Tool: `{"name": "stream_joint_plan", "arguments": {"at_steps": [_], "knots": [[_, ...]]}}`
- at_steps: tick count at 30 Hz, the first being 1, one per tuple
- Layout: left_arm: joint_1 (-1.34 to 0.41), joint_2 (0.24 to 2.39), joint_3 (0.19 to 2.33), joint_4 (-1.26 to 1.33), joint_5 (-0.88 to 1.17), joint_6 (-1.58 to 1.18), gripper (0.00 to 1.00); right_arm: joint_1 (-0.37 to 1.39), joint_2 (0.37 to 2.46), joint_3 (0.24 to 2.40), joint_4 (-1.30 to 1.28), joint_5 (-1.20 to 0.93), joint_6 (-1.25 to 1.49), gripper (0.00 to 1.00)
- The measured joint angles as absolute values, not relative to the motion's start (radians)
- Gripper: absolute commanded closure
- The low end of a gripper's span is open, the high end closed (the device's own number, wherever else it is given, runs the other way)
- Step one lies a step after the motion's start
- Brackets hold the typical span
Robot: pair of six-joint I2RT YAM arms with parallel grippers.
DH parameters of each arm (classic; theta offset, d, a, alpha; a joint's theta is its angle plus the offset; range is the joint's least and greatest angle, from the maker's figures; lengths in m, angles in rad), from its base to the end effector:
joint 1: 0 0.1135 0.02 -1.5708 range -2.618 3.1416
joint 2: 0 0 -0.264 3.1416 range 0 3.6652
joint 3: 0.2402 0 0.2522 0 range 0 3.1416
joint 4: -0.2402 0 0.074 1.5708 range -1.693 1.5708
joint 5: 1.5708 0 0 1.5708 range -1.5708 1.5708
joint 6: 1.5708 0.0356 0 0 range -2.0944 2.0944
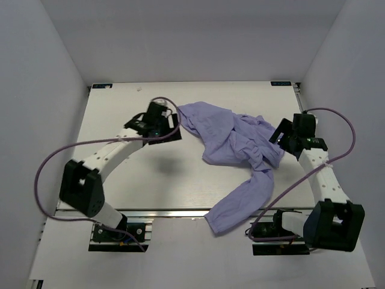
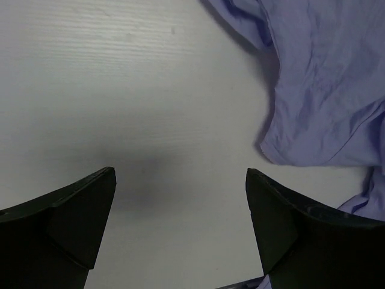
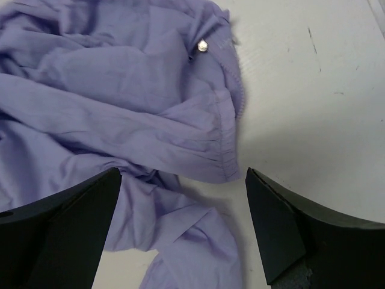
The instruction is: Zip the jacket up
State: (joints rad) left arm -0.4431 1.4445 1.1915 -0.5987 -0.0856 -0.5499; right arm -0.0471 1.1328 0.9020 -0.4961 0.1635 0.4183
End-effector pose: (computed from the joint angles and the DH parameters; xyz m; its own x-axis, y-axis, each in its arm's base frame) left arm 0.2823 -0.1306 0.2898 -0.7762 -0.2080 -0.5952 -0.0344 0.9566 -0.2894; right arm 0.2412 -0.0172 0.2824 -0.5384 0.4266 -0.7268 0.4231 0.8826 0.2047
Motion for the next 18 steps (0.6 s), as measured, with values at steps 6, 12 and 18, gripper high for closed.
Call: {"name": "stream_joint_plan", "arguments": {"at_steps": [6,12,18], "knots": [[-0.594,1.761,1.355,-0.570,-0.043,-0.539,0.02,-0.053,1.271,0.875,-0.471,0.186,0.435,0.11],[-0.624,2.027,1.649,-0.561,-0.007,-0.520,0.02,-0.053,1.371,0.850,-0.430,0.238,0.434,0.11],[-0.625,2.189,1.780,-0.578,0.028,-0.513,0.14,-0.057,1.436,0.834,-0.378,0.263,0.435,0.11]]}}
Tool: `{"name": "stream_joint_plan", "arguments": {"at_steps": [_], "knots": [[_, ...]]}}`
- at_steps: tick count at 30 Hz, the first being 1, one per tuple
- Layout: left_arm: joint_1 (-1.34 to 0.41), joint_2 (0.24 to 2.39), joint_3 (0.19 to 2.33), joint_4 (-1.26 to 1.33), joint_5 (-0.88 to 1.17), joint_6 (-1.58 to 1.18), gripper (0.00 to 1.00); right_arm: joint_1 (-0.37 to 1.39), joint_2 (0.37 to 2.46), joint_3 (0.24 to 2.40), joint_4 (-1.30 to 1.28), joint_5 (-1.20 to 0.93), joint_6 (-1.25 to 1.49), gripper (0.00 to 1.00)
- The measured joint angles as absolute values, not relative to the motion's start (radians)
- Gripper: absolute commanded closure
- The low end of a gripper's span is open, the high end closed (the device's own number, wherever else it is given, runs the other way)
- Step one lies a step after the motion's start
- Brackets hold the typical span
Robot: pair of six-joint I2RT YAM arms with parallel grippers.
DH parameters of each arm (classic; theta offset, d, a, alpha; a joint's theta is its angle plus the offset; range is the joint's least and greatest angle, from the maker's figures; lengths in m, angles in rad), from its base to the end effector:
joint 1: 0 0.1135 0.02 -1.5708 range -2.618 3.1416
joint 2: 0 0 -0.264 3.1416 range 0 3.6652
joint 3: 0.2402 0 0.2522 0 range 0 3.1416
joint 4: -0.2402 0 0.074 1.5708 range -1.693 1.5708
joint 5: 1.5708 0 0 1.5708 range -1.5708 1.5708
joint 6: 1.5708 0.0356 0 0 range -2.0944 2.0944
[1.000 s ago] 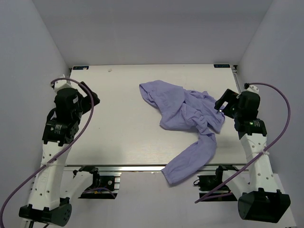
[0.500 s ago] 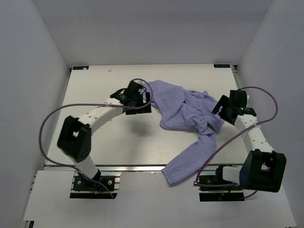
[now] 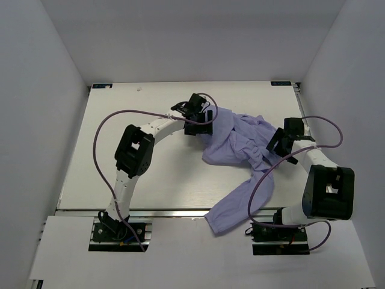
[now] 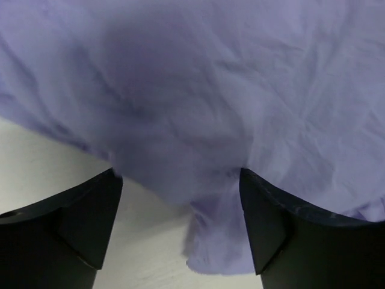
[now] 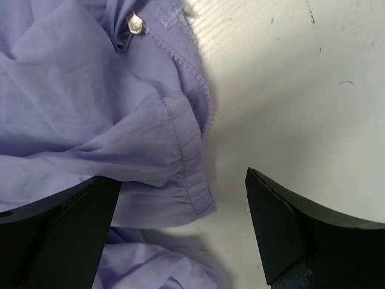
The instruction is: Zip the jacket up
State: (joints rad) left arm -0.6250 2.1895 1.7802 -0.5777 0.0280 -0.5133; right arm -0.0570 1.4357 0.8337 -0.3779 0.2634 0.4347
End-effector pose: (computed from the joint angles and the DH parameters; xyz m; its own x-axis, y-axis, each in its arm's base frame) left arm 0.3904 -0.2829 0.1947 -0.8828 0.0316 -0.4687 0.1881 0.9380 -0.2910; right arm 0.2797 -0.0252 0.1958 -0.6678 0.4454 -0.5964 0.5304 0.8469 0.0385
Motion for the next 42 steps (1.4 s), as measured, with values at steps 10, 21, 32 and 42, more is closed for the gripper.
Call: {"name": "stream_joint_plan", "arguments": {"at_steps": [10,21,32,42], "knots": [[-0.628,2.276,1.842,-0.572,0.141,-0.509,1.00,-0.059,1.445,0.786,-0.250,0.228,0.393,0.81],[-0.631,1.852,1.620,-0.576,0.083,-0.494,1.00,-0.059,1.114,0.823,-0.205,0.080,0.343,1.00],[-0.631,1.115,1.504,-0.571,-0.084,-0.498,1.00,-0.059,0.746,1.090,-0.238,0.040,0.316,1.00],[-0.632,0.867,1.517,-0.605,-0.337,-0.516,1.00,-0.059,0.817,1.365,-0.234,0.177,0.289,1.00]]}}
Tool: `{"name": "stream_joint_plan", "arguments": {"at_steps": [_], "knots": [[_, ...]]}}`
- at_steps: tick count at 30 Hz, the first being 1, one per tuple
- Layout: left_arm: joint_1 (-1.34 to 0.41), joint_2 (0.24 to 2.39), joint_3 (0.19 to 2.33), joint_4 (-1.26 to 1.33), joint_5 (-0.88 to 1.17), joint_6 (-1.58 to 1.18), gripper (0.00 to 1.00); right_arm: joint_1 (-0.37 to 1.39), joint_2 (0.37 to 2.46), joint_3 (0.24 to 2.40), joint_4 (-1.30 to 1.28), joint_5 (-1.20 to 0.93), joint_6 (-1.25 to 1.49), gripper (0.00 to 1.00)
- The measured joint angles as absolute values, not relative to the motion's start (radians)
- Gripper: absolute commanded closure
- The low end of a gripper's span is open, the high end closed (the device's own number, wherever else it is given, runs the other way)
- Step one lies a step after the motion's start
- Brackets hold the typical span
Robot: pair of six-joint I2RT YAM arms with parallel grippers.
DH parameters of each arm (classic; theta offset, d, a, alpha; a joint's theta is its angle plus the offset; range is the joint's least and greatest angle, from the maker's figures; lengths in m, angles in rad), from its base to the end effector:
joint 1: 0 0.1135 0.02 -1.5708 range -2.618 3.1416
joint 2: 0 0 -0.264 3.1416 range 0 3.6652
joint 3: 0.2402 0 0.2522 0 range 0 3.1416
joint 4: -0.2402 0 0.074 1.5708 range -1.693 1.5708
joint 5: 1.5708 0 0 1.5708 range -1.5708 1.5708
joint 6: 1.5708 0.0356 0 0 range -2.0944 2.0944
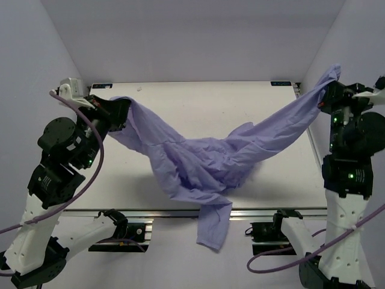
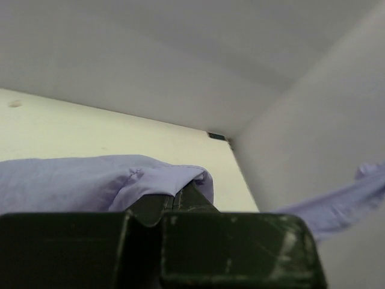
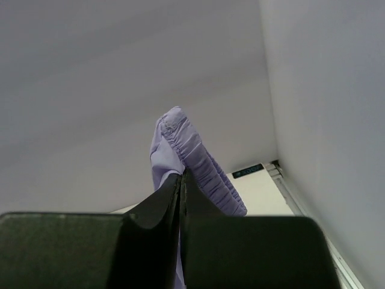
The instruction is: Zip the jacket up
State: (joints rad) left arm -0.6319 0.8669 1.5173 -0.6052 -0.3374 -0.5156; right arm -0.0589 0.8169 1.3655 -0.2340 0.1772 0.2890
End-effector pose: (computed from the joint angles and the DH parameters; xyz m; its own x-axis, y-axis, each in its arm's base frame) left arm 0.1000 -0.0586 0.5157 -0.1115 -0.4949 -0.8617 0.2708 0.8192 -0.5056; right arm 0.1201 -0.0134 0.5186 0.3603 0.2598 -0.8959 0.1279 0.9376 0.3233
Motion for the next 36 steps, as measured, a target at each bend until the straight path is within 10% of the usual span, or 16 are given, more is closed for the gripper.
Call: {"name": "stream_joint_plan", "arguments": {"at_steps": [8,15,17,18,25,36], "knots": [[-0.611,1.137,1.522,-0.697,-0.715,-0.631,1.00,-0.062,1.215,1.391,-0.234,0.294,0.279,1.00],[-0.363,1.481,1.441,-0.657,-0.551,-0.643,1.00,-0.086,1.560,1.394,-0.260,0.224,0.232,1.00],[-0.316,1.544,1.428,-0.649,-0.513,-0.636,1.00,-0.088,1.609,1.400,-0.284,0.184,0.219,0.59],[-0.306,1.570,1.428,-0.642,-0.493,-0.634,1.00,-0.089,1.622,1.402,-0.297,0.163,0.216,0.11],[-0.307,1.621,1.420,-0.618,-0.394,-0.640,1.00,0.016,1.461,1.304,-0.351,0.083,0.189,0.11],[-0.307,1.332,1.151,-0.621,-0.381,-0.690,1.00,0.803,1.013,0.840,-0.487,0.010,0.380,0.11]]}}
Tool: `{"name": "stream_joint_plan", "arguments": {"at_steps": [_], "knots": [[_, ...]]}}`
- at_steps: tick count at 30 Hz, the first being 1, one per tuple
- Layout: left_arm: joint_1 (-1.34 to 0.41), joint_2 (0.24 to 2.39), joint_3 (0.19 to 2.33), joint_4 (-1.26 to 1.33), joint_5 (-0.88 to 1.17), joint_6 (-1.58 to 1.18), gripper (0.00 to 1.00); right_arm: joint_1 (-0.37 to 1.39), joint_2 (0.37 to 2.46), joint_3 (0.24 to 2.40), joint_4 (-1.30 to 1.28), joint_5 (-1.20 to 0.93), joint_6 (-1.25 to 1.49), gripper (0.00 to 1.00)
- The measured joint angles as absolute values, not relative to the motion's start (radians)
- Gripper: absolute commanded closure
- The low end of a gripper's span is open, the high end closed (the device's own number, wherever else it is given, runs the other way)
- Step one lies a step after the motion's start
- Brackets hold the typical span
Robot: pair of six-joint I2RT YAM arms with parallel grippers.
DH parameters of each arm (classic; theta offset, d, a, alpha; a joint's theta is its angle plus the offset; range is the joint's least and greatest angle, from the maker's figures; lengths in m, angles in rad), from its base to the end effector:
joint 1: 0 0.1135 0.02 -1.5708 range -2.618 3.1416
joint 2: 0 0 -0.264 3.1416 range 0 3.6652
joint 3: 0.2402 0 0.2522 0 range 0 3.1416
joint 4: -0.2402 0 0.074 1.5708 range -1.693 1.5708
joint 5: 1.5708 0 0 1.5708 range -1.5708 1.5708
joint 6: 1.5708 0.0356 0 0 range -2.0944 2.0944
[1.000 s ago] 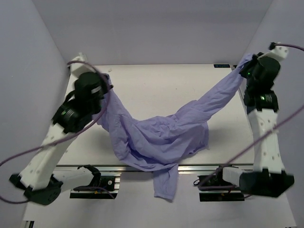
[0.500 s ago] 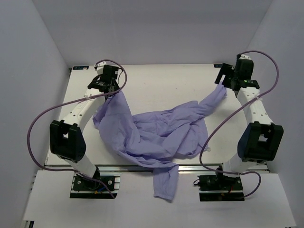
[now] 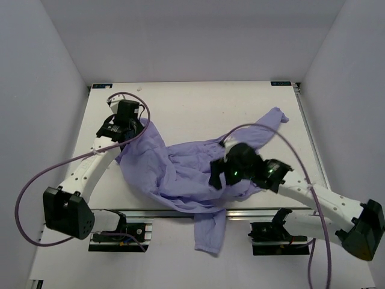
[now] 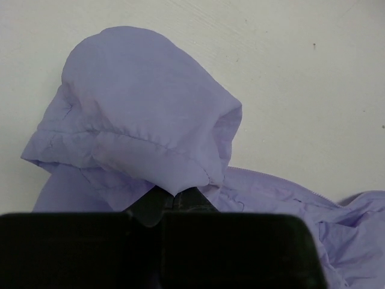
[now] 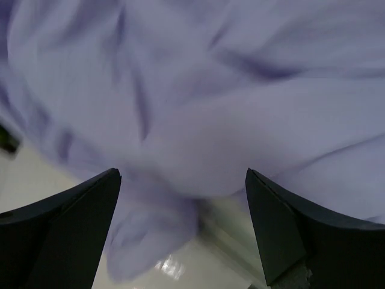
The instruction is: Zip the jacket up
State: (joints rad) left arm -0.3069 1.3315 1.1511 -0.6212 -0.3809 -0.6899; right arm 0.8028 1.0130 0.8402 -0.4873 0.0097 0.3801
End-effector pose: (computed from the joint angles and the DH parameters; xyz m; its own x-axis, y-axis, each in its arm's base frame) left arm 0.2744 -0.0731 0.3081 -0.5499 -0.4455 -0.7065 -0.4097 0.8810 -0.2367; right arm 0.1520 0.1569 0.2873 -0.6605 -0.1498 -0.7358 -0.5049 0.8139 0.2876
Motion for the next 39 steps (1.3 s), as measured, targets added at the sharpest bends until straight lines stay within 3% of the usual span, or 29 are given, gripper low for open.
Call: {"name": "stream_joint_plan", "arguments": {"at_steps": [4,8,11,12,13,14,16,21,29,33,39], "knots": [[-0.307,1.264,1.133,-0.623,-0.382,-0.699,1.00,1.109,1.060,0.760,-0.560,0.002,0.497,0.11],[-0.307,1.206,1.117,-0.624,-0.385,-0.701,1.00,1.267,1.141,0.717,-0.587,0.000,0.581,0.14],[-0.307,1.183,1.112,-0.624,-0.389,-0.701,1.00,1.323,1.218,0.699,-0.591,-0.002,0.609,0.28],[-0.307,1.181,1.112,-0.624,-0.392,-0.702,1.00,1.330,1.239,0.697,-0.589,-0.002,0.615,0.35],[-0.307,1.181,1.112,-0.624,-0.393,-0.702,1.00,1.333,1.260,0.696,-0.589,-0.001,0.619,0.58],[-0.307,1.182,1.112,-0.625,-0.397,-0.701,1.00,1.333,1.278,0.696,-0.588,0.004,0.618,0.75],[-0.307,1.187,1.112,-0.629,-0.405,-0.702,1.00,1.334,1.298,0.700,-0.590,0.033,0.623,1.00],[-0.307,1.211,1.124,-0.647,-0.423,-0.701,1.00,1.257,1.283,0.847,-0.670,0.165,0.604,1.00],[-0.307,1.254,1.198,-0.648,-0.469,-0.700,1.00,0.767,1.158,1.153,-0.583,0.267,0.417,1.00],[-0.307,1.313,1.259,-0.639,-0.498,-0.689,1.00,0.543,1.303,1.358,-0.523,0.218,0.313,1.00],[-0.286,1.460,1.363,-0.606,-0.532,-0.654,1.00,0.205,1.709,1.760,-0.477,0.116,0.241,1.00]]}}
